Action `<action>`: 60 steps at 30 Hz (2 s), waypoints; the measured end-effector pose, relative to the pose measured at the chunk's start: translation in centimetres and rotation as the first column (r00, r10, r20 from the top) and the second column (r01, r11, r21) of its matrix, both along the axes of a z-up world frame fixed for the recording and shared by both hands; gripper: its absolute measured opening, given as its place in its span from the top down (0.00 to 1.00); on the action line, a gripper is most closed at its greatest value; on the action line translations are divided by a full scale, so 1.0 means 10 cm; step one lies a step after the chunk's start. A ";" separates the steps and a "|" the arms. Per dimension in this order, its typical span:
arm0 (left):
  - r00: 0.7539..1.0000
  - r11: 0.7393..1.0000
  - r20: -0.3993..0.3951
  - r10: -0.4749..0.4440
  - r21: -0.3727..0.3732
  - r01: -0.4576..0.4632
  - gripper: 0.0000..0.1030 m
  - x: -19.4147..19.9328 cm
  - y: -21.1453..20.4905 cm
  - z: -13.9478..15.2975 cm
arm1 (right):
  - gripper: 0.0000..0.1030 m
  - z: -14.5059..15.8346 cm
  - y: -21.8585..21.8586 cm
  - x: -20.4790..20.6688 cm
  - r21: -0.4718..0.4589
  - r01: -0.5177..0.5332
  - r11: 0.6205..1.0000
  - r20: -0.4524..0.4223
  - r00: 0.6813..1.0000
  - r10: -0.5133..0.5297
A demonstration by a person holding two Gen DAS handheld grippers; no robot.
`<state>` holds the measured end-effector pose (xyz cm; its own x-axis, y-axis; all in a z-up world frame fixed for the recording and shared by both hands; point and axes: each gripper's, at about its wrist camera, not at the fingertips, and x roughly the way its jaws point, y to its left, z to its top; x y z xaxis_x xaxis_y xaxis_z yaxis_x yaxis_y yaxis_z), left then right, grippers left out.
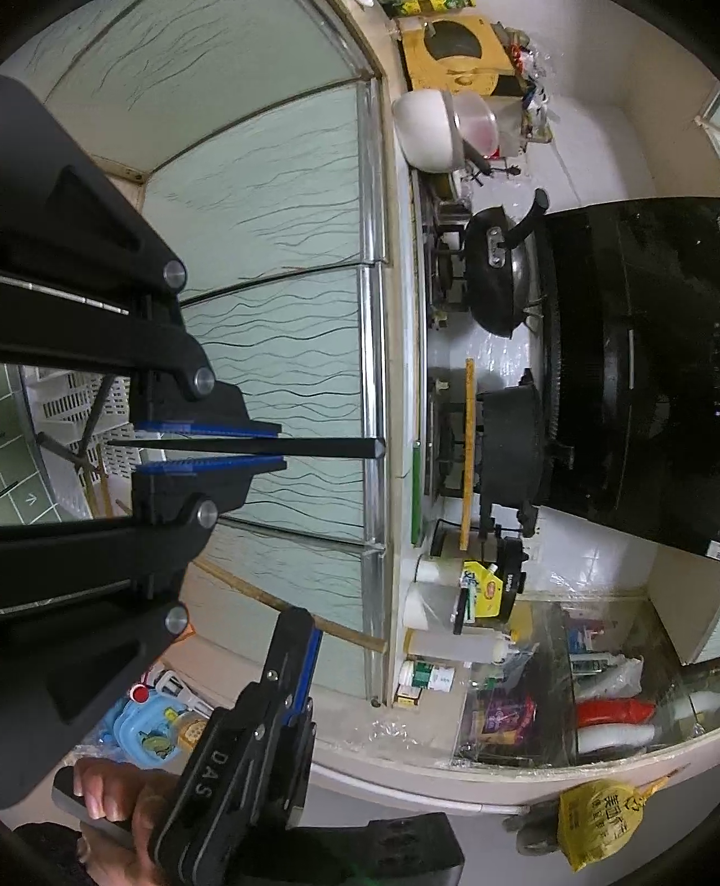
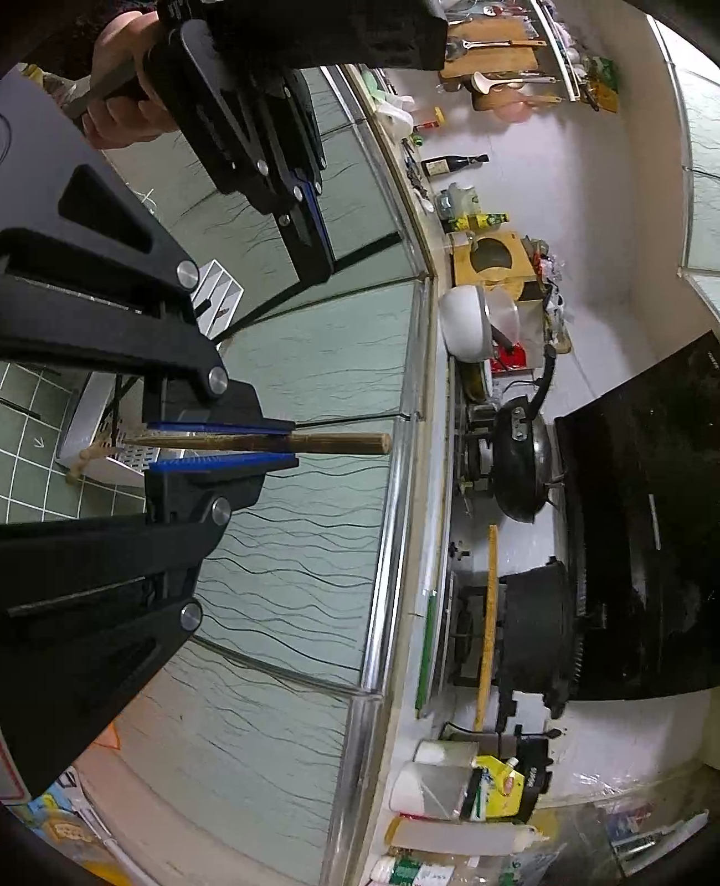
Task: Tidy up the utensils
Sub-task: 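Open both grippers to drop the chopsticks into the white holder, then move both grippers back down to the remaining black chopsticks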
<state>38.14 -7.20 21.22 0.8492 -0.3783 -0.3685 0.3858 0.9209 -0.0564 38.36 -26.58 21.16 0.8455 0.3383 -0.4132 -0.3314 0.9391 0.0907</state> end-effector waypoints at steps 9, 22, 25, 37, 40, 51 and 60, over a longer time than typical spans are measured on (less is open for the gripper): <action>0.998 0.998 -0.031 -0.056 0.029 0.057 0.94 0.21 -0.13 -0.45 | 0.94 -0.41 0.01 0.25 -0.003 -0.002 1.000 -0.067 0.998 0.002; 1.000 1.000 -0.029 -0.008 0.014 0.009 0.06 -0.05 0.19 -0.65 | 0.07 -0.51 -0.20 -0.05 0.041 0.025 0.999 -0.048 0.999 -0.023; 1.000 1.000 -0.020 0.006 0.016 -0.006 0.05 -0.21 0.28 -0.63 | 0.07 -0.52 -0.20 -0.24 0.024 0.044 0.999 -0.032 0.999 -0.043; 0.994 0.998 -0.088 0.062 -0.002 -0.063 0.05 -0.87 0.70 -0.87 | 0.07 -0.67 0.02 -1.02 -0.071 0.051 0.996 -0.031 0.998 -0.054; 0.994 0.997 -0.082 0.070 -0.008 -0.071 0.05 -1.08 0.76 -0.85 | 0.07 -0.66 0.08 -1.16 -0.105 0.054 0.993 -0.031 0.998 -0.058; 0.997 0.997 0.036 0.071 -0.026 -0.070 0.05 -1.69 0.75 -0.27 | 0.07 -0.28 0.24 -1.48 -0.123 0.074 0.990 -0.023 0.997 -0.077; 0.982 0.981 0.034 0.184 -0.072 -0.181 0.05 -2.12 0.94 -0.48 | 0.07 -0.62 0.19 -1.90 -0.089 0.096 0.991 -0.001 0.995 -0.096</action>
<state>16.90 2.20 16.42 0.9198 -0.2385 -0.3117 0.2146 0.9706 -0.1093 19.38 -24.65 14.93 0.8699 0.2175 -0.4427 -0.2389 0.9710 0.0075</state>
